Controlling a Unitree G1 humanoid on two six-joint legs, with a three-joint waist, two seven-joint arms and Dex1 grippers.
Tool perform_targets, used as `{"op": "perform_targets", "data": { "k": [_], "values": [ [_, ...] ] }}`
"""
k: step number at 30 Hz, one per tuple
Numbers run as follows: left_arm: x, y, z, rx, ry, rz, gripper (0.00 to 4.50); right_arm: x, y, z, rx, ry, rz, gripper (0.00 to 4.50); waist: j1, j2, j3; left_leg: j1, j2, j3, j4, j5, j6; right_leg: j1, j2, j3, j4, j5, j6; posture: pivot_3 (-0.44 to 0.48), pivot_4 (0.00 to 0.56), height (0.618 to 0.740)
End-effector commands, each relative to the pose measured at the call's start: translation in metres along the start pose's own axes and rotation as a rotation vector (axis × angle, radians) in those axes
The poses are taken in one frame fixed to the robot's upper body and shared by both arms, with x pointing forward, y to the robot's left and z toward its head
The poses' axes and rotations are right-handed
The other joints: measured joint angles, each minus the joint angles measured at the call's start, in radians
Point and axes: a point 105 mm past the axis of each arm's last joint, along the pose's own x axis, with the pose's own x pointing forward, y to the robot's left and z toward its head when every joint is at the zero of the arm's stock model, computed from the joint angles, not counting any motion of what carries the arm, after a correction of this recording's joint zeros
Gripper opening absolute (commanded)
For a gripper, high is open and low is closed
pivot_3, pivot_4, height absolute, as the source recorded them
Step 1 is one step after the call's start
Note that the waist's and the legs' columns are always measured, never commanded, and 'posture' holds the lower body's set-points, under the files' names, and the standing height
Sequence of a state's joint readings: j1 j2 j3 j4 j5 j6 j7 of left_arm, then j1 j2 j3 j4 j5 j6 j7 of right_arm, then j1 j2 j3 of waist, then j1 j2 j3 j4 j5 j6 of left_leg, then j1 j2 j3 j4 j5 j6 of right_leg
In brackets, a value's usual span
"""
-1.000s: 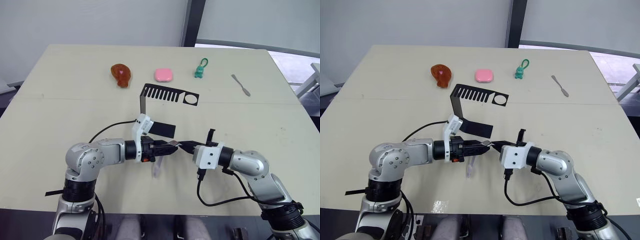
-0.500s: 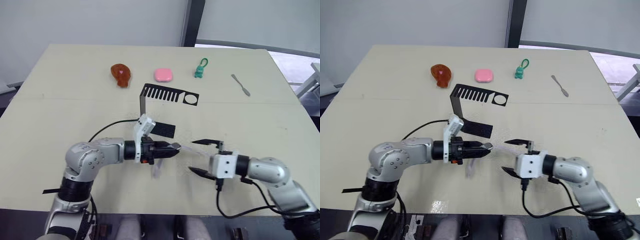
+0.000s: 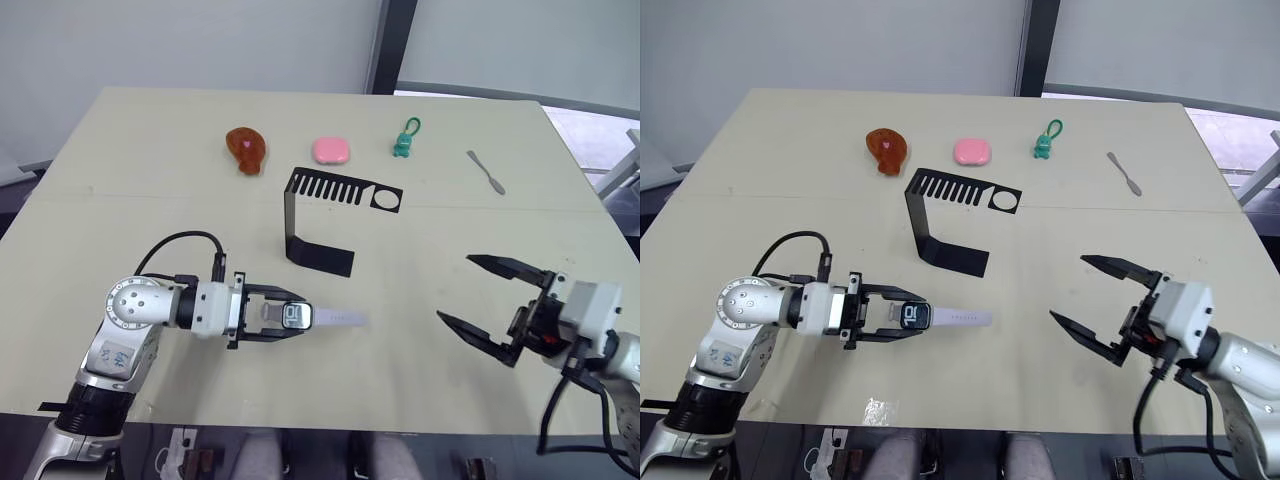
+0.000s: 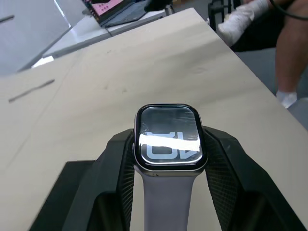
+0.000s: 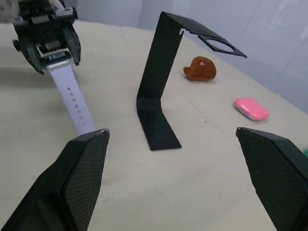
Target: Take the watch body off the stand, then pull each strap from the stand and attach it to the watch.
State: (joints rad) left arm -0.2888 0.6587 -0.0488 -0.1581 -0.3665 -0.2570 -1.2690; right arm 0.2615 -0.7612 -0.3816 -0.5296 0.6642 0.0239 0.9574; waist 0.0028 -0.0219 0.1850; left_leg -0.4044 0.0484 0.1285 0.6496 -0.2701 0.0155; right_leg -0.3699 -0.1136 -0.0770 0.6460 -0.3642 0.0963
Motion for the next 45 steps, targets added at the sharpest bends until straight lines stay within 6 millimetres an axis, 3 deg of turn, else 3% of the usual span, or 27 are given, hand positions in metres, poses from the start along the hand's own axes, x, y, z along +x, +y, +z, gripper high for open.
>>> {"op": "perform_targets", "data": {
  "k": [1,8,12,19,23,28,32,39,45],
  "values": [
    [-0.004,-0.003,0.007,0.122,0.009,-0.024,1.59,-0.007,0.019,0.016,0.021,-0.013,0.104,4.48,0.000,0.000,0.000,0.000,0.000,0.000,0.000,0.000,0.000,0.001,0.000,0.000,0.000,0.000,0.000,0.000,0.150,0.740],
    [0.010,-0.013,-0.003,0.125,0.025,-0.048,1.59,-0.009,0.029,0.014,-0.012,-0.001,0.136,4.48,-0.004,0.000,0.000,0.003,0.000,-0.001,-0.001,0.000,0.001,0.003,0.001,-0.001,-0.001,0.000,0.000,0.000,0.150,0.740],
    [0.023,-0.013,-0.010,-0.008,0.031,-0.049,1.59,-0.010,0.028,0.014,-0.005,-0.006,0.125,4.48,-0.003,0.000,0.000,0.003,0.000,-0.002,0.000,0.000,0.001,0.004,0.001,-0.001,-0.001,0.000,0.000,0.000,0.150,0.740],
    [0.061,0.005,-0.017,-0.113,0.115,-0.002,1.59,-0.011,0.028,0.010,0.006,-0.005,0.130,4.48,0.001,0.000,0.000,0.002,-0.001,-0.003,0.001,-0.001,0.001,0.005,0.003,-0.002,-0.001,0.000,0.001,0.000,0.150,0.740],
    [0.093,0.002,-0.023,-0.175,0.150,-0.045,1.59,-0.014,0.030,0.007,0.010,0.012,0.145,4.48,0.004,0.000,0.000,0.003,-0.001,-0.003,0.001,0.000,0.001,0.005,0.005,-0.003,-0.001,0.000,0.001,0.000,0.150,0.740],
    [0.116,0.003,-0.033,-0.250,0.172,-0.059,1.59,-0.019,0.030,0.003,0.020,0.041,0.162,4.48,0.002,0.000,0.000,0.003,-0.001,-0.004,0.002,0.000,0.000,0.006,0.006,-0.003,-0.001,0.000,0.001,0.000,0.150,0.740],
    [0.119,0.003,-0.039,-0.266,0.206,-0.070,1.59,-0.019,0.030,0.003,0.022,0.043,0.165,4.48,-0.001,0.000,0.000,0.003,-0.001,-0.004,0.002,0.000,0.000,0.006,0.006,-0.002,-0.001,0.000,0.001,0.000,0.150,0.740],
    [0.097,0.003,-0.034,-0.307,0.218,-0.026,1.59,-0.019,0.036,-0.001,0.045,0.082,0.222,4.48,-0.001,0.000,0.000,0.003,0.000,-0.005,0.002,0.000,0.000,0.007,0.002,-0.003,-0.001,0.000,0.001,0.000,0.150,0.740],
    [0.104,-0.001,-0.035,-0.320,0.210,-0.023,1.59,-0.018,0.033,-0.005,0.052,0.096,0.231,4.48,0.004,0.000,0.000,0.004,-0.001,-0.007,0.002,0.000,0.000,0.009,0.002,-0.003,-0.002,0.000,0.001,0.000,0.150,0.740]
  ]
}}
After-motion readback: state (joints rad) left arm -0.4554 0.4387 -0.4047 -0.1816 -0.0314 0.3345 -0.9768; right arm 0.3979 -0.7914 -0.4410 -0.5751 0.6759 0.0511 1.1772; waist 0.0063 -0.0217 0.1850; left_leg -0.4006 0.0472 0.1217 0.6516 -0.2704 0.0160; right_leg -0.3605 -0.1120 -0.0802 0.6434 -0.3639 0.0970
